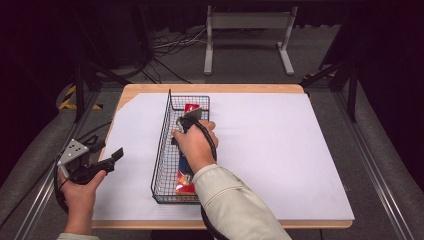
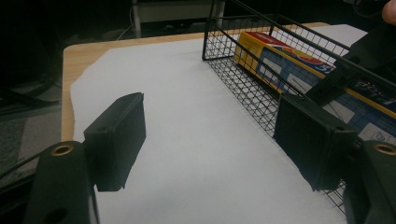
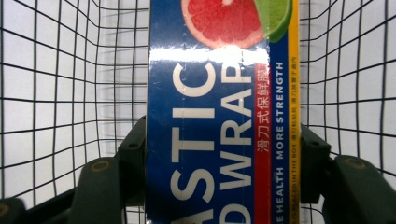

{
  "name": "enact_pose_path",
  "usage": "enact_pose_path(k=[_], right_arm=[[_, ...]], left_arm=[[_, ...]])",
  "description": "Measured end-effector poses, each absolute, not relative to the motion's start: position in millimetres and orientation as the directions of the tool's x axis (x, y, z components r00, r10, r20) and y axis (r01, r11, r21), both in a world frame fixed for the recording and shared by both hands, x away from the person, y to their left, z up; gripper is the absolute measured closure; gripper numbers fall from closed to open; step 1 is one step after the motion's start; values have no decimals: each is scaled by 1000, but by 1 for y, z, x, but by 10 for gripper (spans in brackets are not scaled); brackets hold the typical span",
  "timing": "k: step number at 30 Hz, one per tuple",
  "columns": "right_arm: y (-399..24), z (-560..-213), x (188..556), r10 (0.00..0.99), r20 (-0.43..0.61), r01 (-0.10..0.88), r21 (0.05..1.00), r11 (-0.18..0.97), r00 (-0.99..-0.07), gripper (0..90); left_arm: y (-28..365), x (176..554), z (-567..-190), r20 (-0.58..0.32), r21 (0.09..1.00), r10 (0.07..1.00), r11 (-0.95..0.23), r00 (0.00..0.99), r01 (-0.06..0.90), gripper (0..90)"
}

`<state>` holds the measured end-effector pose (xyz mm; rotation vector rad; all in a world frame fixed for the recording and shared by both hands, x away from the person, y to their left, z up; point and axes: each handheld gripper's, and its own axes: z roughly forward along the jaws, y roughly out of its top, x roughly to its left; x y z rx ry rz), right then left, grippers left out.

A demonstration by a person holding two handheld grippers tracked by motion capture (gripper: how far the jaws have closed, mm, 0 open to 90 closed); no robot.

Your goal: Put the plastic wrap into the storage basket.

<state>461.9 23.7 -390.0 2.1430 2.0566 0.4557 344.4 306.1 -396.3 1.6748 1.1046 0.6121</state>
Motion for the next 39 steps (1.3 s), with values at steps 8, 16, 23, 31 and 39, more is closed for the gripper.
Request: enact_pose_path(k=[8, 16, 23, 31, 39], right_arm=[[24, -376, 461, 991, 131, 936, 353, -22, -26, 307], [16, -358, 459, 989, 134, 914, 405, 4, -63, 290], [5, -335, 455, 972, 175, 844, 535, 37, -154, 267], [-17, -324, 448, 956, 186, 785, 615, 67, -227, 247], [-38, -315, 441, 925, 225, 746, 661, 86, -306, 227]], left_arm=[[305, 344, -396, -105, 921, 883, -87, 457, 380, 255], [305, 345, -397, -103, 920, 884, -91, 457, 382, 255], [303, 345, -398, -102, 919, 881, -93, 461, 382, 254], [302, 345, -397, -100, 920, 881, -94, 462, 379, 254], [303, 344, -398, -102, 920, 881, -93, 463, 380, 254]])
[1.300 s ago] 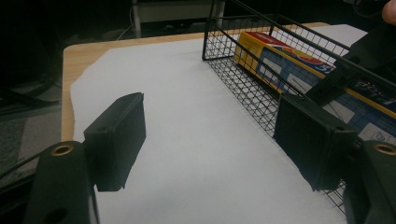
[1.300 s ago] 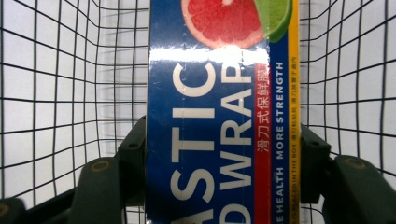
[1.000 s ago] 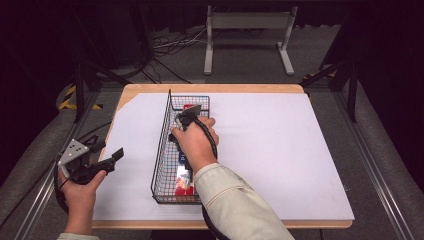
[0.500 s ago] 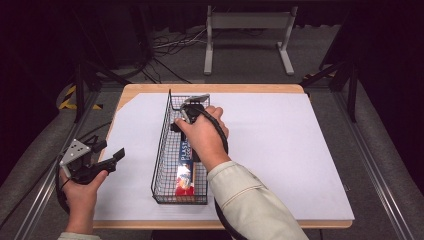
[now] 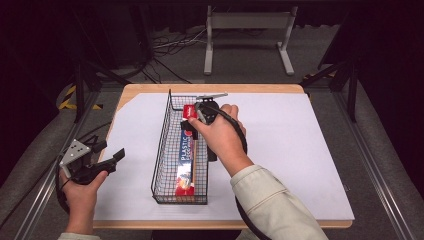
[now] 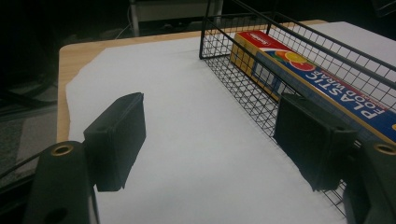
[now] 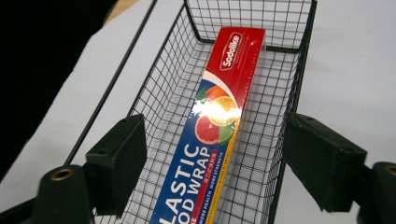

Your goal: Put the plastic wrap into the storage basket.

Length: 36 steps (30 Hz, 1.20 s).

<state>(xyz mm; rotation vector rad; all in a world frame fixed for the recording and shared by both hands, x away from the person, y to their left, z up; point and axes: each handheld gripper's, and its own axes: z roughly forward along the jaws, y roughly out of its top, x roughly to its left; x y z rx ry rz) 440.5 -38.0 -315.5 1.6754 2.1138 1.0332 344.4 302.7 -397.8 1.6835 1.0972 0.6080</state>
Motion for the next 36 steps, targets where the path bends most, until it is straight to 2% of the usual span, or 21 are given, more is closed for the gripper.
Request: enact_pose_path(k=[2, 5, 9, 16, 20, 23, 28, 36], right_arm=[[-47, -314, 439, 894, 208, 704, 694, 150, -396, 187], [-62, -314, 435, 867, 170, 641, 740, 202, -469, 187], [-90, -317, 431, 844, 173, 611, 763, 212, -507, 181], [-148, -316, 428, 839, 190, 595, 782, 185, -511, 167], [-176, -314, 427, 838, 158, 570, 796, 206, -523, 147], [-196, -316, 426, 840, 83, 533, 806, 260, -536, 136], [-215, -322, 424, 834, 73, 508, 821, 261, -547, 132], [-267, -359, 417, 822, 38, 431, 865, 257, -568, 118]], left_arm=[[303, 344, -399, -100, 918, 880, -98, 463, 384, 253], [305, 343, -400, -102, 918, 880, -97, 464, 385, 252], [306, 342, -402, -99, 918, 879, -101, 467, 384, 250], [303, 342, -403, -85, 916, 875, -120, 477, 384, 247], [304, 342, -404, -79, 915, 875, -127, 477, 384, 245], [305, 341, -406, -77, 913, 875, -130, 477, 386, 244], [306, 341, -409, -71, 910, 875, -140, 479, 390, 241], [301, 338, -420, -52, 909, 878, -156, 477, 387, 240]])
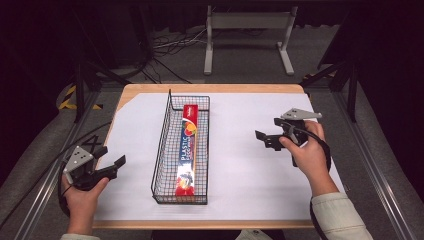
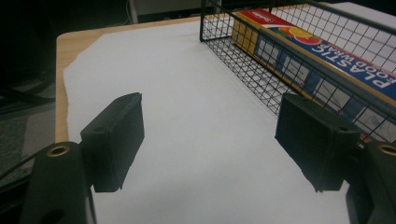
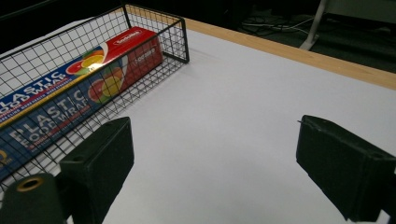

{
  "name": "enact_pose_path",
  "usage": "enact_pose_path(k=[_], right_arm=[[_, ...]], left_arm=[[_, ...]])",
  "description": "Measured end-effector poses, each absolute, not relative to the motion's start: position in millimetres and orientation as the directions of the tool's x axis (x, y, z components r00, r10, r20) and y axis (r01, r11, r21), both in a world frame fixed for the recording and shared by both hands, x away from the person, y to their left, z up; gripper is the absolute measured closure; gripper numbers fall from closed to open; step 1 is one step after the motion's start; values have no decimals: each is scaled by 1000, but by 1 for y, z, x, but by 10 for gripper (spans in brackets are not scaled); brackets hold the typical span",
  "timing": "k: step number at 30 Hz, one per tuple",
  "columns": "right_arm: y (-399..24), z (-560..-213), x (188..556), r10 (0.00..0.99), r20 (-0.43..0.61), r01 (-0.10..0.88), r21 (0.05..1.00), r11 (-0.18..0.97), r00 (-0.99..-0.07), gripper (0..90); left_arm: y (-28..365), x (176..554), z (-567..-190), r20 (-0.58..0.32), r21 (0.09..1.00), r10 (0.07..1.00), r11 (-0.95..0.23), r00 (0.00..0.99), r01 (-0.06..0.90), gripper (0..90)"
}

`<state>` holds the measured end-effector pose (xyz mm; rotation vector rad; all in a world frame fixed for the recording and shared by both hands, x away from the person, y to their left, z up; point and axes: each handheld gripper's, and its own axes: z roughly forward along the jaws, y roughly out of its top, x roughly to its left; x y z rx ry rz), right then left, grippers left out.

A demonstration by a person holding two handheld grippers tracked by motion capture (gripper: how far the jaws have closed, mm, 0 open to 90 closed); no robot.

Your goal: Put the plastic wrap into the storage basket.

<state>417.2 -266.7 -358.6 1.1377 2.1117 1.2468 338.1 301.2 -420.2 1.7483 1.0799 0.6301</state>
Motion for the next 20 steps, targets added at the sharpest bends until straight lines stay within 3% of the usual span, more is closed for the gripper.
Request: enact_pose_path(k=[11, 20], right_arm=[[-307, -414, 400, 841, 95, 475, 856, 204, -532, 106], [-313, -418, 398, 851, 79, 499, 836, 226, -519, 97]], left_arm=[[289, 341, -430, 6, 880, 861, -246, 508, 406, 240], [288, 344, -433, 5, 857, 859, -268, 512, 441, 229]])
